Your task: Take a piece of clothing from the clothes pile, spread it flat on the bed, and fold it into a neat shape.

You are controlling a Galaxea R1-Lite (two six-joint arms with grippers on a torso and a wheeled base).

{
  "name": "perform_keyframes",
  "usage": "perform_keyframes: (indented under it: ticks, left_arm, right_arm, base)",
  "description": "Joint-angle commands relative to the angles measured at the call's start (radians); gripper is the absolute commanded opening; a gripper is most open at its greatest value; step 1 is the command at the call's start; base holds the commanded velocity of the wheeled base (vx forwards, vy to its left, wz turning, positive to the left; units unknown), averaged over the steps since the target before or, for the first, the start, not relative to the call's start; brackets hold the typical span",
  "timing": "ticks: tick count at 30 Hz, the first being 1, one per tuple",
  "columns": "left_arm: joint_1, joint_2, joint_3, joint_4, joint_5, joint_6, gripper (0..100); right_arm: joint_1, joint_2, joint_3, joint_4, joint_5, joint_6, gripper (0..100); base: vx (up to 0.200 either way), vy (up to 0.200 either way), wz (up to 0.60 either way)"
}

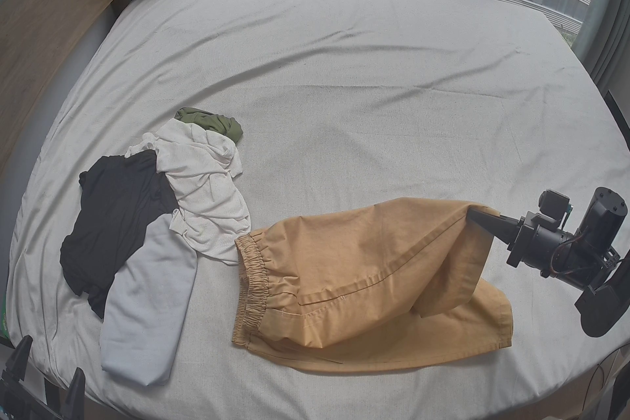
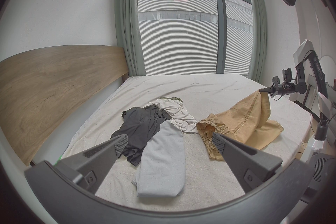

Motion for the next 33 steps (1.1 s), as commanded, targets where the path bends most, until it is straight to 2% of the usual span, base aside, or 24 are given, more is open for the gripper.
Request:
perform_keyframes:
  ticks: [1,7,8,9,10,11,12,13,15,18,24,28,29,33]
  left_arm:
    - [0.001,-0.016,0.018,-0.002,0.000,-0.002,100]
    - [0.001,-0.016,0.018,-0.002,-0.020,0.001,100]
    - [0.004,-0.016,-0.005,-0.044,-0.023,-0.023,100]
    - [0.007,-0.002,-0.058,-0.106,-0.023,-0.040,100]
    - [0.019,0.073,-0.189,-0.208,-0.017,-0.058,100]
    - [0.019,0.073,-0.189,-0.208,-0.017,-0.058,100]
    - [0.028,0.260,-0.412,-0.298,-0.002,-0.058,100]
    - [0.022,0.304,-0.495,-0.275,0.003,-0.063,100]
    - [-0.001,0.344,-0.559,-0.191,0.000,-0.068,100]
    - [-0.074,0.373,-0.519,-0.096,-0.012,-0.069,100]
    - [-0.123,0.469,-0.438,-0.120,-0.023,-0.091,100]
    - [-0.125,0.487,-0.444,-0.129,-0.025,-0.100,100]
    - [-0.133,0.616,-0.507,-0.202,-0.054,-0.112,100]
    - [-0.134,0.735,-0.565,-0.246,-0.109,-0.112,100]
  right_arm:
    - [0.000,0.003,-0.001,-0.001,0.000,0.001,0]
    - [0.000,0.003,-0.008,-0.001,0.000,0.001,0]
    - [0.000,0.004,-0.008,-0.001,0.000,0.002,0]
    - [0.000,0.004,-0.006,-0.001,0.000,0.002,0]
    - [-0.001,0.006,-0.005,-0.001,0.000,0.001,0]
    - [-0.001,0.006,-0.005,-0.001,0.000,0.001,0]
    - [-0.001,0.012,-0.015,-0.001,0.000,0.001,0]
    - [0.003,0.016,-0.015,-0.001,0.000,0.001,0]
    - [0.006,0.022,-0.009,-0.001,-0.003,-0.004,0]
    - [0.005,0.022,-0.006,-0.001,0.000,-0.002,0]
    - [-0.003,0.021,-0.012,-0.001,0.000,0.001,0]
    - [-0.001,0.021,-0.014,-0.001,0.000,0.001,0]
    - [0.003,0.013,-0.008,-0.001,-0.001,-0.001,0]
    - [-0.003,-0.005,-0.017,-0.001,-0.007,-0.001,0]
  base:
    - [0.000,0.000,0.00]
    - [0.000,0.000,0.00]
    - [0.000,0.000,0.00]
    - [0.000,0.000,0.00]
    - [0.000,0.000,0.00]
    - [0.000,0.000,0.00]
    - [0.000,0.000,0.00]
    - [0.000,0.000,0.00]
    - [0.000,0.000,0.00]
    - [0.000,0.000,0.00]
    - [0.000,0.000,0.00]
    - [0.000,0.000,0.00]
    - [0.000,0.000,0.00]
    - [0.000,0.000,0.00]
